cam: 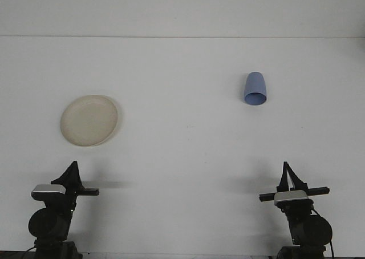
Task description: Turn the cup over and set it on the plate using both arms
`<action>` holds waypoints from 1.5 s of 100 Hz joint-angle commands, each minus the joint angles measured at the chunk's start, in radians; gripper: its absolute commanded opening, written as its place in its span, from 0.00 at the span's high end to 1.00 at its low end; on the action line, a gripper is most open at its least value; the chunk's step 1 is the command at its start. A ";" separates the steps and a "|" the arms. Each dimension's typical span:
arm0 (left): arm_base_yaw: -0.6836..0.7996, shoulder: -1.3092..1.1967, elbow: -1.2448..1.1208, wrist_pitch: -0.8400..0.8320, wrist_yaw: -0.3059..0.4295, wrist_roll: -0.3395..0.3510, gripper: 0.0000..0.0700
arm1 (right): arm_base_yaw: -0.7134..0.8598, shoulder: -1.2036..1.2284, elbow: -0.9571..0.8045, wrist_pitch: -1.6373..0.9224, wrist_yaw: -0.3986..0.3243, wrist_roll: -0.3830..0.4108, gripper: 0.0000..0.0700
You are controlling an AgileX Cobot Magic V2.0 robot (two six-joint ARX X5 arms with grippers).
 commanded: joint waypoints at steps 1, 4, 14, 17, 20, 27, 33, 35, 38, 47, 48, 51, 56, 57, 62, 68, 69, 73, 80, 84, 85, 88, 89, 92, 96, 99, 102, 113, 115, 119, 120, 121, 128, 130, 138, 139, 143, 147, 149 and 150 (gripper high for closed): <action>0.000 -0.002 -0.018 0.010 -0.005 -0.001 0.98 | 0.000 0.000 -0.002 0.011 0.000 -0.001 1.00; 0.000 -0.002 -0.018 0.010 -0.005 -0.001 0.98 | 0.000 0.000 -0.002 0.011 0.000 -0.001 1.00; 0.000 -0.002 -0.019 0.010 -0.005 -0.001 0.98 | 0.000 0.000 -0.002 0.011 0.000 -0.001 1.00; 0.000 -0.002 -0.018 0.010 -0.005 -0.001 0.98 | 0.000 0.000 -0.002 0.011 0.000 -0.001 1.00; 0.000 -0.002 -0.019 0.010 -0.005 -0.001 0.98 | 0.000 0.000 -0.002 0.011 0.000 -0.001 1.00; 0.000 -0.002 -0.019 0.010 -0.005 -0.001 0.98 | 0.000 0.000 -0.002 0.011 0.000 -0.001 1.00; 0.000 -0.002 -0.018 0.010 -0.005 -0.001 0.98 | 0.000 0.000 -0.002 0.011 0.000 -0.001 1.00; 0.000 -0.002 -0.018 0.010 -0.005 -0.001 0.98 | 0.000 0.000 -0.002 0.011 0.000 -0.001 1.00; 0.000 -0.002 -0.019 0.010 -0.005 -0.001 0.98 | 0.000 0.000 -0.002 0.011 0.000 -0.001 1.00; 0.000 -0.002 -0.018 0.010 -0.005 -0.001 0.98 | 0.000 0.000 -0.002 0.011 0.000 -0.001 1.00; 0.000 -0.002 -0.018 0.010 -0.005 -0.001 0.98 | 0.000 0.000 -0.002 0.011 0.000 -0.001 1.00; 0.000 -0.002 -0.018 0.010 -0.005 -0.001 0.98 | 0.000 0.000 -0.002 0.011 0.000 -0.001 1.00; 0.000 -0.002 -0.018 0.010 -0.005 -0.001 0.98 | 0.000 0.000 -0.002 0.011 0.000 -0.001 1.00; 0.000 -0.002 -0.019 0.010 -0.005 -0.001 0.98 | 0.000 0.000 -0.002 0.011 0.000 -0.001 1.00; 0.000 -0.002 -0.019 0.010 -0.005 -0.001 0.98 | 0.000 0.000 -0.002 0.011 0.000 0.000 1.00; 0.000 -0.002 -0.019 0.010 -0.005 -0.001 0.98 | 0.000 0.000 -0.002 0.015 -0.003 0.000 1.00; 0.000 -0.002 -0.018 0.010 -0.005 -0.001 0.98 | 0.000 0.000 -0.002 0.018 -0.004 0.000 1.00; 0.000 -0.002 -0.018 0.010 -0.005 -0.001 0.98 | 0.001 0.000 -0.002 0.035 -0.008 0.002 1.00; 0.000 -0.002 -0.019 0.010 -0.005 -0.001 0.98 | 0.001 0.000 -0.002 0.065 -0.008 0.025 1.00; 0.000 -0.002 -0.018 0.010 -0.005 -0.001 0.98 | 0.001 0.000 -0.002 0.077 -0.009 0.055 1.00; 0.000 -0.002 -0.018 0.010 -0.005 -0.001 0.98 | 0.001 0.000 -0.002 0.078 -0.009 0.067 1.00; 0.000 -0.002 -0.018 0.010 -0.005 -0.001 0.98 | 0.001 0.000 -0.002 0.082 -0.010 0.107 1.00; 0.000 -0.002 -0.018 0.010 -0.005 -0.001 0.98 | 0.001 0.000 -0.002 0.083 -0.011 0.122 1.00; 0.000 -0.002 -0.018 0.010 -0.005 -0.001 0.98 | 0.001 0.000 -0.002 0.085 -0.013 0.171 1.00; 0.000 -0.002 -0.018 0.010 -0.005 -0.001 0.98 | 0.001 0.000 -0.002 0.088 -0.012 0.251 1.00; 0.000 -0.002 -0.018 0.010 -0.005 -0.001 0.98 | 0.001 0.000 -0.002 0.090 -0.011 0.326 1.00; 0.000 -0.002 -0.018 0.010 -0.005 -0.001 0.98 | 0.001 0.000 -0.002 0.095 -0.010 0.408 1.00; 0.000 -0.002 -0.019 0.010 -0.005 -0.001 0.98 | 0.001 0.000 0.020 0.111 0.002 0.633 1.00; 0.000 -0.002 -0.018 0.010 -0.005 -0.001 0.98 | 0.001 0.001 0.032 0.103 0.005 0.664 1.00; 0.000 -0.002 -0.018 0.010 -0.005 -0.001 0.98 | 0.000 0.007 0.062 0.082 0.009 0.709 1.00; 0.000 -0.002 -0.018 0.010 -0.005 -0.001 0.98 | 0.000 0.011 0.070 0.078 0.009 0.715 1.00; 0.000 -0.002 -0.019 0.010 -0.005 -0.001 0.98 | 0.000 0.016 0.079 0.075 0.008 0.718 1.00; 0.000 -0.002 -0.018 0.010 -0.005 -0.001 0.98 | 0.000 0.068 0.148 0.053 -0.010 0.723 1.00; 0.000 -0.002 -0.018 0.010 -0.005 -0.001 0.98 | 0.000 0.088 0.171 0.046 -0.017 0.719 1.00; 0.000 -0.002 -0.018 0.010 -0.005 -0.001 0.98 | 0.000 0.200 0.267 0.018 -0.032 0.679 1.00; 0.000 -0.002 -0.019 0.010 -0.005 -0.001 0.98 | 0.000 0.215 0.280 0.013 -0.035 0.674 1.00; 0.000 -0.002 -0.018 0.010 -0.005 -0.001 0.98 | 0.000 0.283 0.332 -0.013 -0.042 0.646 1.00; 0.000 -0.002 -0.018 0.010 -0.005 -0.001 0.98 | 0.000 0.354 0.385 -0.035 -0.060 0.612 0.98; 0.000 -0.002 -0.018 0.010 -0.005 -0.001 0.98 | 0.000 0.390 0.410 -0.043 -0.067 0.593 0.94; 0.000 -0.002 -0.018 0.010 -0.005 -0.001 0.98 | 0.000 0.409 0.422 -0.047 -0.072 0.585 0.91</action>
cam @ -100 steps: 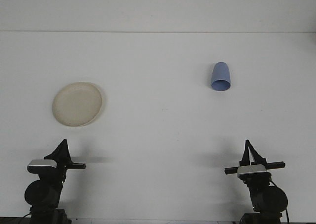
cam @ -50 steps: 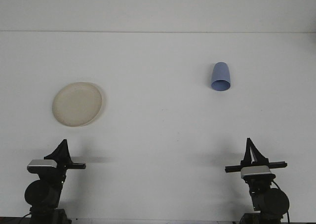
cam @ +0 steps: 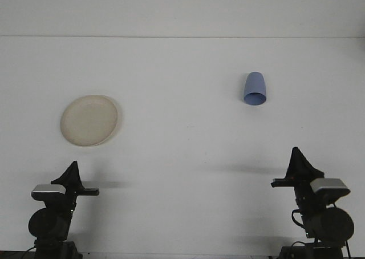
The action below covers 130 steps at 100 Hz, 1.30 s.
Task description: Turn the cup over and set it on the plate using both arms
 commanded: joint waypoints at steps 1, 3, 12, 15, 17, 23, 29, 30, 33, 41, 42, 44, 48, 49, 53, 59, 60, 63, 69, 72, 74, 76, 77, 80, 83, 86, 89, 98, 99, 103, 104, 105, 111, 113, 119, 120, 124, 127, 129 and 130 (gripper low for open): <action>0.000 -0.002 -0.019 0.010 -0.005 -0.001 0.98 | 0.000 0.131 0.080 -0.028 -0.026 -0.072 0.86; 0.000 -0.002 -0.018 0.010 -0.005 -0.001 0.98 | 0.000 0.165 0.103 -0.032 -0.036 -0.088 0.76; 0.000 -0.002 -0.018 0.010 -0.005 -0.001 0.98 | 0.000 0.308 0.196 -0.039 -0.056 -0.150 0.19; 0.000 -0.002 -0.018 0.010 -0.005 -0.001 0.98 | 0.000 0.356 0.224 -0.035 -0.056 -0.167 0.10; 0.000 -0.002 -0.018 0.010 -0.005 -0.001 0.98 | 0.000 0.387 0.241 -0.034 -0.056 -0.180 0.09; 0.000 -0.002 -0.018 0.010 -0.005 -0.001 0.98 | 0.000 0.467 0.284 -0.021 -0.055 -0.225 0.09; 0.000 -0.002 -0.018 0.010 -0.005 -0.001 0.98 | 0.000 0.563 0.323 0.012 -0.055 -0.269 0.09; 0.000 -0.002 -0.018 0.010 -0.005 -0.001 0.98 | 0.000 0.578 0.328 0.018 -0.055 -0.274 0.09; 0.000 -0.002 -0.019 0.010 -0.005 -0.001 0.98 | 0.000 0.621 0.342 0.039 -0.055 -0.289 0.09; 0.000 -0.002 -0.018 0.010 -0.005 -0.001 0.98 | 0.000 0.732 0.370 0.103 -0.046 -0.320 0.09; 0.000 -0.002 -0.019 0.010 -0.005 -0.001 0.98 | 0.000 0.746 0.372 0.111 -0.044 -0.323 0.09; 0.000 -0.002 -0.018 0.010 -0.005 -0.001 0.98 | 0.000 0.773 0.377 0.129 -0.040 -0.329 0.09; 0.000 -0.002 -0.018 0.010 -0.005 -0.001 0.98 | 0.000 0.826 0.383 0.158 -0.026 -0.338 0.10; 0.000 -0.002 -0.018 0.010 -0.005 -0.001 0.98 | 0.000 0.840 0.385 0.167 -0.023 -0.341 0.10; 0.000 -0.002 -0.018 0.010 -0.005 -0.001 0.98 | 0.000 0.891 0.385 0.206 -0.008 -0.350 0.10; 0.000 -0.002 -0.018 0.010 -0.005 -0.001 0.98 | 0.000 0.969 0.385 0.259 0.011 -0.369 0.10; 0.000 -0.002 -0.019 0.010 -0.005 -0.001 0.98 | 0.000 0.981 0.385 0.267 0.016 -0.372 0.10; 0.000 -0.002 -0.018 0.010 -0.005 -0.001 0.98 | 0.000 1.017 0.385 0.293 0.030 -0.379 0.10; 0.000 -0.002 -0.018 0.010 -0.005 -0.001 0.98 | 0.000 1.089 0.385 0.353 0.039 -0.401 0.10; 0.000 -0.002 -0.018 0.010 -0.005 -0.001 0.98 | 0.000 1.124 0.385 0.386 0.043 -0.411 0.10; 0.000 -0.002 -0.018 0.010 -0.005 -0.001 0.98 | 0.000 1.145 0.385 0.410 0.044 -0.418 0.10; 0.000 -0.002 -0.018 0.010 -0.005 -0.001 0.98 | 0.000 1.166 0.385 0.432 0.048 -0.422 0.10; 0.000 -0.002 -0.018 0.010 -0.005 -0.001 0.98 | 0.000 1.176 0.385 0.442 0.051 -0.424 0.10; 0.000 -0.002 -0.018 0.010 -0.005 -0.001 0.98 | 0.000 1.206 0.385 0.480 0.055 -0.426 0.10; 0.000 -0.002 -0.018 0.010 -0.005 -0.001 0.98 | -0.001 1.234 0.386 0.514 0.056 -0.432 0.10; 0.000 -0.002 -0.018 0.010 -0.005 -0.001 0.98 | -0.002 1.262 0.387 0.548 0.058 -0.439 0.10; 0.000 -0.002 -0.018 0.010 -0.005 -0.001 0.98 | -0.002 1.287 0.392 0.573 0.058 -0.442 0.10; 0.000 -0.002 -0.018 0.010 -0.005 -0.001 0.98 | -0.006 1.358 0.420 0.617 0.059 -0.446 0.10; 0.000 -0.002 -0.018 0.010 -0.005 -0.001 0.98 | -0.007 1.365 0.425 0.618 0.059 -0.448 0.10; 0.000 -0.002 -0.018 0.010 -0.005 -0.001 0.98 | -0.011 1.399 0.449 0.619 0.058 -0.460 0.10; 0.000 -0.002 -0.018 0.010 -0.005 -0.001 0.98 | -0.012 1.408 0.456 0.619 0.058 -0.464 0.10; 0.000 -0.002 -0.018 0.010 -0.005 -0.001 0.98 | -0.013 1.417 0.464 0.619 0.058 -0.468 0.10; 0.000 -0.002 -0.018 0.010 -0.005 -0.001 0.98 | -0.020 1.466 0.507 0.619 0.058 -0.478 0.10; 0.000 -0.002 -0.018 0.010 -0.005 -0.001 0.98 | -0.023 1.485 0.523 0.619 0.058 -0.480 0.10; 0.000 -0.002 -0.018 0.010 -0.005 -0.001 0.98 | -0.029 1.531 0.566 0.616 0.058 -0.492 0.10; 0.000 -0.002 -0.018 0.010 -0.005 -0.001 0.98 | -0.030 1.538 0.572 0.615 0.058 -0.493 0.10; 0.000 -0.002 -0.018 0.010 -0.005 -0.001 0.98 | -0.035 1.571 0.600 0.615 0.058 -0.497 0.10; 0.000 -0.002 -0.018 0.010 -0.005 -0.001 0.98 | -0.038 1.592 0.620 0.615 0.058 -0.501 0.10; 0.000 -0.002 -0.018 0.010 -0.005 -0.001 0.98 | -0.040 1.604 0.631 0.615 0.058 -0.504 0.10; 0.000 -0.002 -0.018 0.010 -0.005 -0.001 0.98 | -0.041 1.611 0.637 0.615 0.058 -0.505 0.10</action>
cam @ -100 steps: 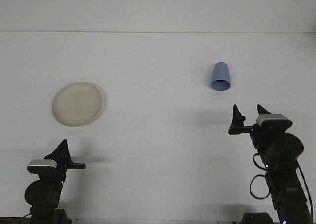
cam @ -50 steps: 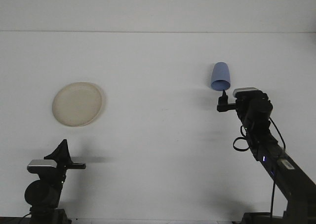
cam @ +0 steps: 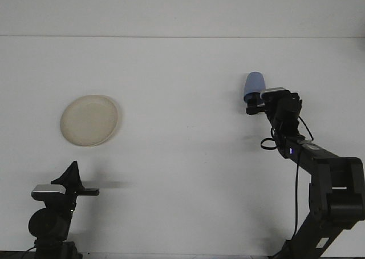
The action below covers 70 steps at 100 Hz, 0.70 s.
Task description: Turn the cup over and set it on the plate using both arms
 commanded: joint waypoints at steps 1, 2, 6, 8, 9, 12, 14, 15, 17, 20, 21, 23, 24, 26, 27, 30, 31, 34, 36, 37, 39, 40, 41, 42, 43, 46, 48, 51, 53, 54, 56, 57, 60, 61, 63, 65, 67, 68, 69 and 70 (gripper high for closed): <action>0.000 -0.002 -0.018 0.010 -0.005 -0.001 0.98 | -0.008 0.061 0.045 0.009 0.004 -0.025 0.10; 0.000 -0.002 -0.019 0.010 -0.005 -0.001 0.98 | -0.010 0.068 0.051 0.010 0.003 -0.026 0.10; 0.000 -0.002 -0.018 0.010 -0.005 -0.001 0.98 | -0.013 0.094 0.076 0.009 0.003 -0.033 0.10; 0.000 -0.002 -0.019 0.010 -0.005 -0.001 0.98 | -0.014 0.105 0.086 0.010 0.003 -0.035 0.10; 0.000 -0.002 -0.018 0.010 -0.005 -0.001 0.98 | -0.015 0.111 0.092 0.010 0.003 -0.036 0.11; 0.000 -0.002 -0.018 0.010 -0.005 -0.001 0.98 | -0.017 0.126 0.107 0.009 0.003 -0.039 0.12; 0.000 -0.002 -0.018 0.010 -0.005 -0.001 0.98 | -0.018 0.137 0.117 0.009 0.003 -0.039 0.13; 0.000 -0.002 -0.019 0.010 -0.005 -0.001 0.98 | -0.019 0.142 0.122 0.009 0.002 -0.039 0.13; 0.000 -0.002 -0.018 0.010 -0.005 -0.001 0.98 | -0.020 0.152 0.133 0.010 -0.003 -0.038 0.13; 0.000 -0.002 -0.018 0.010 -0.005 -0.001 0.98 | -0.021 0.164 0.146 0.009 -0.008 -0.038 0.15; 0.000 -0.002 -0.018 0.010 -0.005 -0.001 0.98 | -0.021 0.166 0.150 0.009 -0.008 -0.038 0.15; 0.000 -0.002 -0.018 0.010 -0.005 -0.001 0.98 | -0.021 0.170 0.155 0.009 -0.008 -0.038 0.16; 0.000 -0.002 -0.018 0.010 -0.005 -0.001 0.98 | -0.021 0.172 0.158 0.009 -0.008 -0.038 0.16; 0.000 -0.002 -0.018 0.010 -0.005 -0.001 0.98 | -0.021 0.176 0.162 0.009 -0.008 -0.038 0.19; 0.000 -0.002 -0.018 0.010 -0.005 -0.001 0.98 | -0.021 0.178 0.164 0.010 -0.008 -0.038 0.21; 0.000 -0.002 -0.018 0.010 -0.005 -0.001 0.98 | -0.021 0.179 0.167 0.010 -0.007 -0.039 0.29; 0.000 -0.002 -0.019 0.010 -0.005 -0.001 0.98 | -0.021 0.179 0.167 0.010 -0.008 -0.038 0.33; 0.000 -0.002 -0.018 0.010 -0.005 -0.001 0.98 | -0.021 0.179 0.169 0.011 -0.008 -0.038 0.47; 0.000 -0.002 -0.018 0.010 -0.005 -0.001 0.98 | -0.021 0.179 0.169 0.011 -0.008 -0.038 0.56; 0.000 -0.002 -0.018 0.010 -0.005 -0.001 0.98 | -0.021 0.179 0.170 0.010 -0.009 -0.038 0.61; 0.000 -0.002 -0.018 0.010 -0.005 -0.001 0.98 | -0.021 0.179 0.170 0.011 -0.013 -0.038 0.68; 0.000 -0.002 -0.018 0.010 -0.005 -0.001 0.98 | -0.021 0.179 0.170 0.010 -0.015 -0.038 0.72; 0.000 -0.002 -0.018 0.010 -0.005 -0.001 0.98 | -0.021 0.179 0.170 0.010 -0.018 -0.038 0.76; 0.000 -0.002 -0.018 0.010 -0.005 -0.001 0.98 | -0.021 0.179 0.170 0.010 -0.022 -0.038 0.79; 0.000 -0.002 -0.018 0.010 -0.005 -0.001 0.98 | -0.021 0.179 0.170 0.010 -0.026 -0.038 0.83; 0.000 -0.002 -0.018 0.010 -0.005 -0.001 0.98 | -0.021 0.179 0.170 0.010 -0.038 -0.038 0.92; 0.000 -0.002 -0.018 0.010 -0.005 -0.001 0.98 | -0.021 0.179 0.170 0.010 -0.044 -0.038 0.98; 0.000 -0.002 -0.018 0.010 -0.005 -0.001 0.98 | -0.021 0.179 0.170 0.010 -0.057 -0.038 1.00; 0.000 -0.002 -0.018 0.010 -0.005 -0.001 0.98 | -0.021 0.179 0.170 0.010 -0.062 -0.037 1.00; 0.000 -0.002 -0.018 0.010 -0.005 -0.001 0.98 | -0.021 0.179 0.170 0.010 -0.063 -0.037 1.00; 0.000 -0.002 -0.018 0.010 -0.005 -0.001 0.98 | -0.021 0.179 0.170 0.010 -0.064 -0.035 1.00; 0.000 -0.002 -0.018 0.010 -0.005 -0.001 0.98 | -0.021 0.179 0.170 0.010 -0.064 -0.033 1.00; 0.000 -0.002 -0.018 0.010 -0.005 -0.001 0.98 | -0.021 0.176 0.170 0.010 -0.068 -0.022 1.00; 0.000 -0.002 -0.018 0.010 -0.005 -0.001 0.98 | -0.021 0.175 0.170 0.010 -0.069 -0.017 1.00; 0.000 -0.002 -0.018 0.010 -0.005 -0.001 0.98 | -0.021 0.172 0.170 0.010 -0.070 -0.007 1.00; 0.000 -0.002 -0.018 0.010 -0.005 -0.001 0.98 | -0.021 0.167 0.170 0.008 -0.072 0.002 1.00; 0.000 -0.002 -0.018 0.010 -0.005 -0.001 0.98 | -0.021 0.160 0.170 0.007 -0.077 0.014 1.00; 0.000 -0.002 -0.018 0.010 -0.005 -0.001 0.98 | -0.021 0.156 0.170 0.006 -0.080 0.021 1.00; 0.000 -0.002 -0.018 0.010 -0.005 -0.001 0.98 | -0.021 0.154 0.170 0.005 -0.082 0.024 1.00; 0.000 -0.002 -0.018 0.010 -0.005 -0.001 0.98 | -0.021 0.147 0.170 0.004 -0.085 0.035 1.00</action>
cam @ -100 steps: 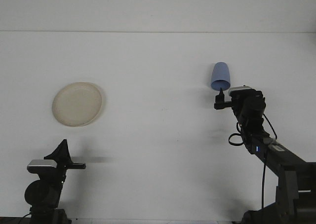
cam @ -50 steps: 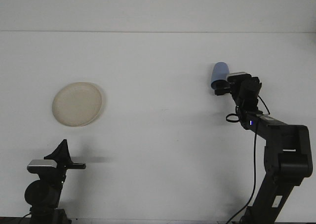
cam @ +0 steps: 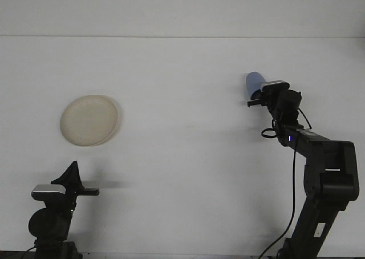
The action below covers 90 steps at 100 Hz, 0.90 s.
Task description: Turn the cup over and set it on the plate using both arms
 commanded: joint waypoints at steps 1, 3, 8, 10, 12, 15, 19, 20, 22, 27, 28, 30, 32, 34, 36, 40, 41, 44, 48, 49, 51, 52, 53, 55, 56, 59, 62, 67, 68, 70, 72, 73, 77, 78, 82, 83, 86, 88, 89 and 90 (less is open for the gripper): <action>0.000 -0.002 -0.018 0.010 -0.005 -0.001 0.98 | 0.005 -0.013 0.020 0.004 -0.021 0.062 1.00; 0.000 -0.002 -0.018 0.010 -0.005 -0.001 0.98 | 0.004 -0.023 0.020 0.003 -0.024 0.077 1.00; 0.000 -0.002 -0.018 0.010 -0.005 -0.001 0.98 | 0.002 -0.054 0.020 0.002 -0.024 0.112 1.00; 0.000 -0.002 -0.018 0.010 -0.005 -0.001 0.98 | 0.001 -0.067 0.020 0.002 -0.024 0.124 1.00; 0.000 -0.002 -0.018 0.010 -0.005 -0.001 0.98 | -0.001 -0.082 0.020 0.002 -0.024 0.135 1.00; 0.000 -0.002 -0.018 0.010 -0.005 -0.001 0.98 | -0.003 -0.108 0.020 -0.006 -0.028 0.153 1.00; 0.000 -0.002 -0.018 0.010 -0.005 -0.001 0.98 | -0.007 -0.145 0.021 -0.021 -0.037 0.176 1.00; 0.000 -0.002 -0.018 0.010 -0.005 -0.001 0.98 | -0.008 -0.154 0.021 -0.024 -0.041 0.180 1.00; 0.000 -0.002 -0.018 0.010 -0.005 -0.001 0.98 | -0.010 -0.174 0.021 -0.032 -0.050 0.192 1.00; 0.000 -0.002 -0.018 0.010 -0.005 -0.001 0.98 | -0.014 -0.229 0.021 -0.060 -0.071 0.222 1.00; 0.000 -0.002 -0.018 0.010 -0.005 -0.001 0.98 | -0.014 -0.240 0.021 -0.067 -0.075 0.229 1.00; 0.000 -0.002 -0.018 0.010 -0.005 -0.001 0.98 | -0.017 -0.263 0.021 -0.082 -0.084 0.241 1.00; 0.000 -0.002 -0.018 0.010 -0.005 -0.001 0.98 | -0.019 -0.286 0.021 -0.100 -0.095 0.256 1.00; 0.000 -0.002 -0.018 0.010 -0.005 -0.001 0.98 | -0.021 -0.310 0.021 -0.118 -0.105 0.272 1.00; 0.000 -0.002 -0.018 0.010 -0.005 -0.001 0.98 | -0.023 -0.334 0.022 -0.139 -0.116 0.287 1.00; 0.000 -0.002 -0.018 0.010 -0.005 -0.001 0.98 | -0.025 -0.381 0.024 -0.192 -0.142 0.318 1.00; 0.000 -0.002 -0.018 0.010 -0.005 -0.001 0.98 | -0.026 -0.393 0.025 -0.207 -0.150 0.325 1.00; 0.000 -0.002 -0.018 0.010 -0.005 -0.001 0.98 | -0.026 -0.427 0.030 -0.257 -0.178 0.342 1.00; 0.000 -0.002 -0.018 0.010 -0.005 -0.001 0.98 | -0.026 -0.470 0.039 -0.337 -0.222 0.359 1.00; 0.000 -0.002 -0.018 0.010 -0.005 -0.001 0.98 | -0.026 -0.481 0.042 -0.357 -0.233 0.361 1.00; 0.000 -0.002 -0.018 0.010 -0.005 -0.001 0.98 | -0.026 -0.500 0.047 -0.398 -0.254 0.364 1.00; 0.000 -0.002 -0.018 0.010 -0.005 -0.001 0.98 | -0.026 -0.509 0.050 -0.419 -0.265 0.365 1.00; 0.000 -0.002 -0.018 0.010 -0.005 -0.001 0.98 | -0.025 -0.518 0.054 -0.441 -0.276 0.366 1.00; 0.000 -0.002 -0.018 0.010 -0.005 -0.001 0.98 | -0.023 -0.534 0.062 -0.488 -0.299 0.367 1.00; 0.000 -0.002 -0.018 0.010 -0.005 0.000 0.98 | -0.022 -0.541 0.066 -0.508 -0.311 0.368 1.00; 0.000 -0.002 -0.018 0.010 -0.005 0.001 0.98 | -0.016 -0.563 0.078 -0.572 -0.343 0.369 1.00; 0.000 -0.002 -0.018 0.010 -0.005 0.001 0.98 | -0.006 -0.580 0.090 -0.631 -0.376 0.369 1.00; 0.000 -0.002 -0.018 0.010 -0.005 0.001 0.98 | 0.016 -0.601 0.113 -0.729 -0.435 0.367 1.00; 0.000 -0.002 -0.018 0.010 -0.005 0.001 0.98 | 0.021 -0.605 0.117 -0.748 -0.445 0.366 1.00; 0.000 -0.002 -0.018 0.010 -0.005 0.001 0.98 | 0.031 -0.611 0.127 -0.787 -0.465 0.362 1.00; 0.000 -0.002 -0.018 0.010 -0.005 0.001 0.98 | 0.041 -0.616 0.138 -0.827 -0.483 0.353 1.00; 0.000 -0.002 -0.018 0.010 -0.005 0.001 0.98 | 0.047 -0.618 0.144 -0.848 -0.491 0.347 1.00; 0.000 -0.002 -0.018 0.010 -0.005 0.001 0.98 | 0.072 -0.621 0.169 -0.931 -0.513 0.314 1.00; 0.000 -0.002 -0.018 0.010 -0.005 0.001 0.98 | 0.079 -0.621 0.177 -0.953 -0.517 0.304 1.00; 0.000 -0.002 -0.019 0.010 -0.005 0.001 0.98 | 0.110 -0.621 0.206 -1.043 -0.516 0.264 1.00; 0.000 -0.002 -0.018 0.010 -0.005 0.001 0.98 | 0.119 -0.620 0.213 -1.066 -0.515 0.253 1.00; 0.000 -0.002 -0.018 0.010 -0.005 0.001 0.98 | 0.146 -0.619 0.236 -1.133 -0.510 0.218 1.00; 0.000 -0.002 -0.018 0.010 -0.005 0.001 0.98 | 0.165 -0.618 0.250 -1.172 -0.508 0.196 1.00; 0.000 -0.002 -0.018 0.010 -0.005 0.001 0.98 | 0.175 -0.616 0.256 -1.189 -0.505 0.186 1.00; 0.000 -0.002 -0.018 0.010 -0.005 0.001 0.98 | 0.185 -0.613 0.262 -1.207 -0.504 0.177 1.00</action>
